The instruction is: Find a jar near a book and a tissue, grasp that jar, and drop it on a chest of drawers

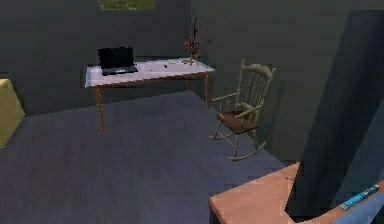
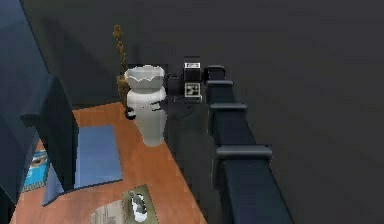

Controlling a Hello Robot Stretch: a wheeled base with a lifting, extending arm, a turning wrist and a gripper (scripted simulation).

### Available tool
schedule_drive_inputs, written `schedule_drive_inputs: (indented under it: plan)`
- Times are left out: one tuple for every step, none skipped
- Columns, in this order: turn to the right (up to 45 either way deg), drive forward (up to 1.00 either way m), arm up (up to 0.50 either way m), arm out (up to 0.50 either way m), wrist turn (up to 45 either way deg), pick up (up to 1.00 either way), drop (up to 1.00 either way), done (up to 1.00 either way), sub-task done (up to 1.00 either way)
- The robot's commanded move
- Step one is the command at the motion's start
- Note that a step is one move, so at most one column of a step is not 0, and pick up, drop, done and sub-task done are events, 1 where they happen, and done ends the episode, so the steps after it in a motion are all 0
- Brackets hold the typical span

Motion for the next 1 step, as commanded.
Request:
schedule_drive_inputs:
  plan:
    - [0.0,0.0,0.0,0.0,-45.0,0.0,0.0,0.0,0.0]
